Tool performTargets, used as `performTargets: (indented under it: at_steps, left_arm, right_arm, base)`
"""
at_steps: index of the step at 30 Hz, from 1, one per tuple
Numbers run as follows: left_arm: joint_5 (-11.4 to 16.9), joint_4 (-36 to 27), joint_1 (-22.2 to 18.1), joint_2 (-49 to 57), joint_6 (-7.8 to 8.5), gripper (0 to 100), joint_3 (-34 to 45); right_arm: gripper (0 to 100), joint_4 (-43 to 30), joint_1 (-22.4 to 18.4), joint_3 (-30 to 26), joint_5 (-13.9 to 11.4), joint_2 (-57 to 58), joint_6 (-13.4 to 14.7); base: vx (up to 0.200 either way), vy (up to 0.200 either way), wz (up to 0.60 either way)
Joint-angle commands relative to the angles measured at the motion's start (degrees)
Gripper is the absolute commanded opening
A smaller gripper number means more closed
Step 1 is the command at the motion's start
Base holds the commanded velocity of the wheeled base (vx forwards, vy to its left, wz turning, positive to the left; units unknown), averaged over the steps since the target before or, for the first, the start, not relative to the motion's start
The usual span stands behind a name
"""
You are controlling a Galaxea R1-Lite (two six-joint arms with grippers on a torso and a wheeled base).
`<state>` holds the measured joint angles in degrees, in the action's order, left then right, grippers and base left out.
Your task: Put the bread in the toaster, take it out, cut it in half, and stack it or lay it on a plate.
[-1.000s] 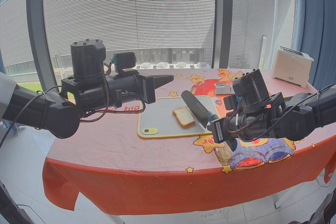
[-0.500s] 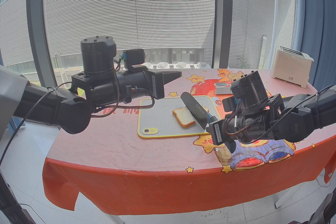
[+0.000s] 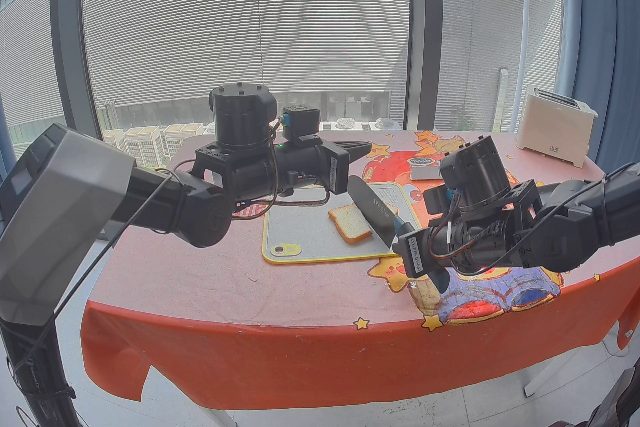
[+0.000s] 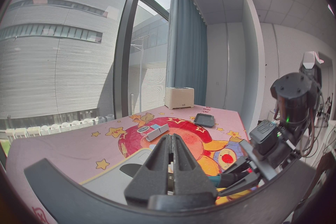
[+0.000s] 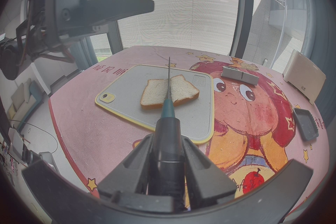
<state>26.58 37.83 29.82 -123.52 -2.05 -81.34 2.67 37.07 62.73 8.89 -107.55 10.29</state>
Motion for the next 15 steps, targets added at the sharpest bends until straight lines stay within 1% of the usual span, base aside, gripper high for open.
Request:
performTargets:
  at_steps: [1, 5, 6, 7, 9, 15]
  left_arm:
    - [0.06, -0.21, -0.11, -4.81, 2.84, 0, -4.36]
    - [0.58, 0.14, -0.37, -9.46, 7.85, 0, -9.37]
    - [0.58, 0.14, -0.37, -10.34, 8.46, 0, -10.33]
    - [0.67, 0.14, -0.46, -11.22, 8.82, 0, -11.13]
    - [0.93, 0.05, -0.46, -12.54, 8.99, 0, -12.09]
    - [0.93, -0.47, -0.46, -13.24, 8.9, 0, -12.18]
  right_arm:
    - [0, -0.03, 0.11, -0.15, -0.01, 0.06, -0.01]
    - [0, -0.12, 0.19, -0.15, -0.01, -0.12, -0.01]
    - [0, -0.12, 0.11, -0.15, -0.01, -0.12, -0.01]
    - [0, -0.03, 0.11, -0.15, -0.01, -0.03, -0.01]
    - [0, -0.03, 0.11, -0.15, -0.01, 0.06, -0.01]
    - [0, -0.03, 0.11, -0.07, -0.01, 0.32, -0.01]
  base:
    - [0.0, 0.0, 0.0]
    - [0.0, 0.0, 0.0]
    - [0.0, 0.0, 0.0]
    - [0.0, 0.0, 0.0]
    - [0.0, 0.0, 0.0]
    - [0.0, 0.0, 0.0]
